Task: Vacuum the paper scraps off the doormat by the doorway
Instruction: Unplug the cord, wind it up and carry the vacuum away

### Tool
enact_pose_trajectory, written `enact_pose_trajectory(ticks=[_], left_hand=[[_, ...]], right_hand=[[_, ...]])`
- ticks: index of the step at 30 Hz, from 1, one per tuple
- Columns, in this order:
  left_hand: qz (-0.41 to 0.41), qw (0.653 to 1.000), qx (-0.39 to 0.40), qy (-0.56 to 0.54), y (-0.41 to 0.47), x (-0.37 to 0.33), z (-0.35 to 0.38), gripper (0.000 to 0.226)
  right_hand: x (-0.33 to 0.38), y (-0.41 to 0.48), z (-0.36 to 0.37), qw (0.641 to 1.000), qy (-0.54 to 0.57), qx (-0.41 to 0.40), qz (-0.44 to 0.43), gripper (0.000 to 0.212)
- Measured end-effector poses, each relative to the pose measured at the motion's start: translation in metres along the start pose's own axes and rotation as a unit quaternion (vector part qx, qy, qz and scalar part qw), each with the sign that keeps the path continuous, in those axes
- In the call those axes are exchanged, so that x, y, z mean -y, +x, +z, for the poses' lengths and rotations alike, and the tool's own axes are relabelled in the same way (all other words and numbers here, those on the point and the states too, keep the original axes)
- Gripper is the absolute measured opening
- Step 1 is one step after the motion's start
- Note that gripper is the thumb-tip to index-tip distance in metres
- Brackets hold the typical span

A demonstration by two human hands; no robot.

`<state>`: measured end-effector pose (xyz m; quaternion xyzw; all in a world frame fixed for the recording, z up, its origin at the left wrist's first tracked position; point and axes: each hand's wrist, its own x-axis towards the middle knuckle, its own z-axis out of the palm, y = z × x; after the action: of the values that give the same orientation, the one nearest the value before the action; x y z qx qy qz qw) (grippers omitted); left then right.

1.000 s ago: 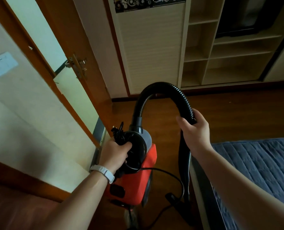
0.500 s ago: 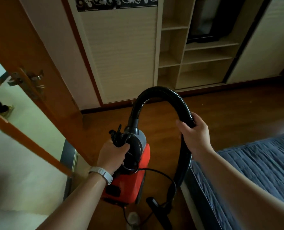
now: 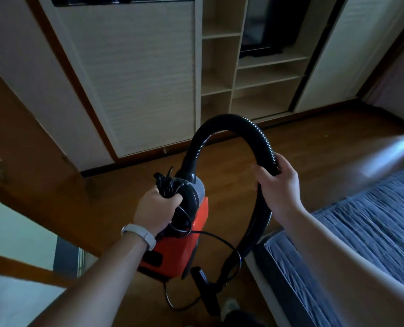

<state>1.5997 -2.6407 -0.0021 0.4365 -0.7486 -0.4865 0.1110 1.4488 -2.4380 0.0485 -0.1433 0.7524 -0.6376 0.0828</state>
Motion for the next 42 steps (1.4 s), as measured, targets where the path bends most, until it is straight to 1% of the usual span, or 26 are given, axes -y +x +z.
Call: enact_pose_trajectory(ticks=[4,10,17,19,24,27,33,37,39,42], left_hand=[[-0.007,1.000,0.009,-0.006,0.033,-0.016,0.014,0.022],[-0.006,1.000,0.000,0.000,0.090,-0.055,0.048,0.012],[0.004,1.000,-0.025,0.018,0.161,-0.107,0.093,0.015],[0.015,0.999,-0.035,0.013,0.175,-0.120,0.102,0.019],[0.041,0.998,-0.036,-0.007,0.209,-0.158,0.122,0.018],[0.053,0.998,-0.022,-0.010,0.230,-0.178,0.137,0.017],[0.055,0.998,0.024,-0.022,0.286,-0.205,0.167,0.016],[0.060,0.996,0.068,-0.017,0.342,-0.222,0.188,0.016],[0.060,0.993,0.096,-0.032,0.374,-0.233,0.200,0.014],[0.053,0.990,0.125,-0.039,0.429,-0.248,0.215,0.013]], right_hand=[[-0.010,0.037,0.004,1.000,0.004,-0.012,0.005,0.012],[-0.029,0.122,0.005,1.000,0.020,0.008,0.019,0.015],[-0.035,0.223,-0.012,1.000,0.027,0.009,0.011,0.012],[-0.033,0.242,-0.016,0.999,0.033,0.008,0.005,0.010],[-0.027,0.284,-0.028,0.999,0.030,-0.003,-0.015,0.009],[-0.028,0.309,-0.035,0.998,0.042,-0.034,-0.015,0.009],[-0.038,0.356,-0.036,0.997,0.027,-0.066,-0.006,0.009],[-0.047,0.400,-0.031,0.995,0.003,-0.098,0.006,0.014],[-0.050,0.426,-0.026,0.993,-0.001,-0.114,0.017,0.018],[-0.053,0.470,-0.011,0.989,-0.014,-0.140,0.040,0.019]])
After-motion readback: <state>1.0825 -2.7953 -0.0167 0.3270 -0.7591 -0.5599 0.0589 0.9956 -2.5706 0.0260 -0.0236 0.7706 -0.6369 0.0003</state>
